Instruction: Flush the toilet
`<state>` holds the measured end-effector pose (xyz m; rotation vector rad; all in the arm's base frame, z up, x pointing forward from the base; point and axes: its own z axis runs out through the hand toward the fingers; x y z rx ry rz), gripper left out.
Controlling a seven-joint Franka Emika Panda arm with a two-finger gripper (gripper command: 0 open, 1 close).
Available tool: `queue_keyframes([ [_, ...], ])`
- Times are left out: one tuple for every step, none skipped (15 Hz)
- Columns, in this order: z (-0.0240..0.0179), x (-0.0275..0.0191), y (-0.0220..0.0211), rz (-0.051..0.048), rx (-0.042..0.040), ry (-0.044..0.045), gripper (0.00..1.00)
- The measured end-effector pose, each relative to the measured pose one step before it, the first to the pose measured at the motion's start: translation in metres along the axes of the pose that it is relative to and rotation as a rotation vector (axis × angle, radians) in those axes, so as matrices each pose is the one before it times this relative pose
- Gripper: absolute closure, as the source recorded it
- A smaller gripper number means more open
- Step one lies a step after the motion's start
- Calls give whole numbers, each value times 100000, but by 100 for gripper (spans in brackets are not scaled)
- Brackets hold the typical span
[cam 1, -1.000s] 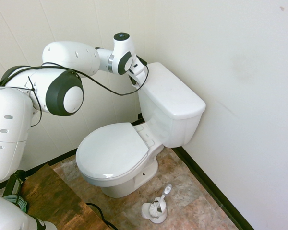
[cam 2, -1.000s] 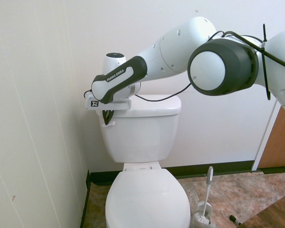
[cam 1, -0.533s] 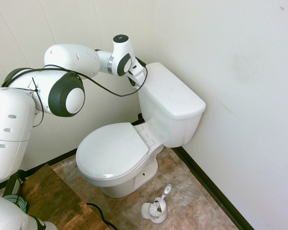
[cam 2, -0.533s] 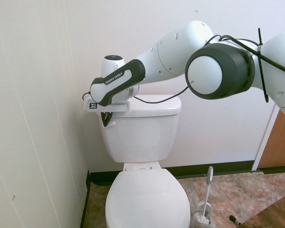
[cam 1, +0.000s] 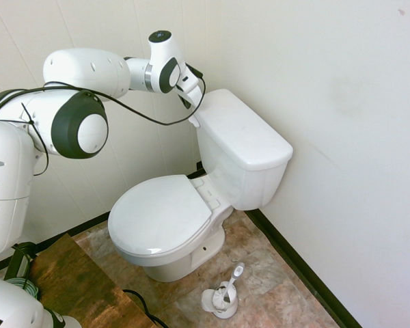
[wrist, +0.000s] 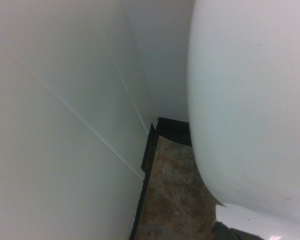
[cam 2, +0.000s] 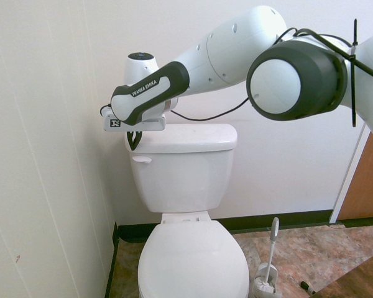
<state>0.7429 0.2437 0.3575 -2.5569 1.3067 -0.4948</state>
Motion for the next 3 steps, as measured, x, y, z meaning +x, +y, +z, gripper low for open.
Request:
queue_keyframes([
  [-918,-55,-78,-126,443,433,100],
  [-845,-41,11,-45,282,315,100],
  [-853,-69,54,-62,261,33,100],
])
